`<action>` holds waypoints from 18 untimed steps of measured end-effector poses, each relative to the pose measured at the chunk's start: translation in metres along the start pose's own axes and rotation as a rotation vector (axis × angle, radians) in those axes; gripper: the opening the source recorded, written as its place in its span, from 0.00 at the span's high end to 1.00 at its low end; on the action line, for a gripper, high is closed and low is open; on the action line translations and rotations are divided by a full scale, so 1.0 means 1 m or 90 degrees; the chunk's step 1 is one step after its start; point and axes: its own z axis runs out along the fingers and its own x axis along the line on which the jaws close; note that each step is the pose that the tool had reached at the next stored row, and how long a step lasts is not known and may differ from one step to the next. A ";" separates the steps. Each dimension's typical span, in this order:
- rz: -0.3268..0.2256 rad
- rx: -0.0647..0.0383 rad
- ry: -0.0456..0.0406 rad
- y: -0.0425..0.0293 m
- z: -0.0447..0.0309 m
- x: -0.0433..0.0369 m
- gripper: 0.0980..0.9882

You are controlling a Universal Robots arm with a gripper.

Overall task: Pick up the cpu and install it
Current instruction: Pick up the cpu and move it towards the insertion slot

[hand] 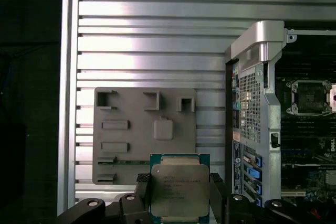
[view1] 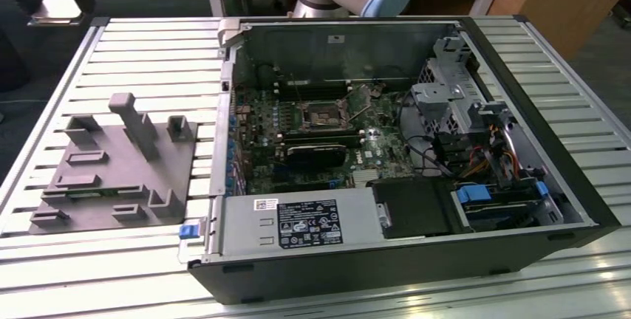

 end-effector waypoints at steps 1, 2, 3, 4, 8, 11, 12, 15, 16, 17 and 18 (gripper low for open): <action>0.000 0.000 0.0000 0.0000 0.0000 -0.0003 0.51; 0.000 0.000 0.0000 0.0000 0.0001 -0.0006 0.51; 0.000 0.000 -0.0001 0.0000 0.0001 -0.0010 0.51; 0.000 0.000 0.0000 0.0000 0.0001 -0.0013 0.51; 0.000 0.000 0.0000 0.0000 0.0001 -0.0028 0.51; 0.000 0.000 -0.0001 0.0000 0.0002 -0.0038 0.51; 0.000 0.000 0.0000 0.0000 0.0001 -0.0042 0.51; 0.000 0.000 0.0000 0.0000 0.0002 -0.0053 0.51; 0.000 0.000 0.0000 0.0000 0.0002 -0.0056 0.51; 0.000 0.000 0.0000 0.0000 0.0002 -0.0060 0.51; 0.000 0.000 0.0000 0.0000 0.0002 -0.0063 0.51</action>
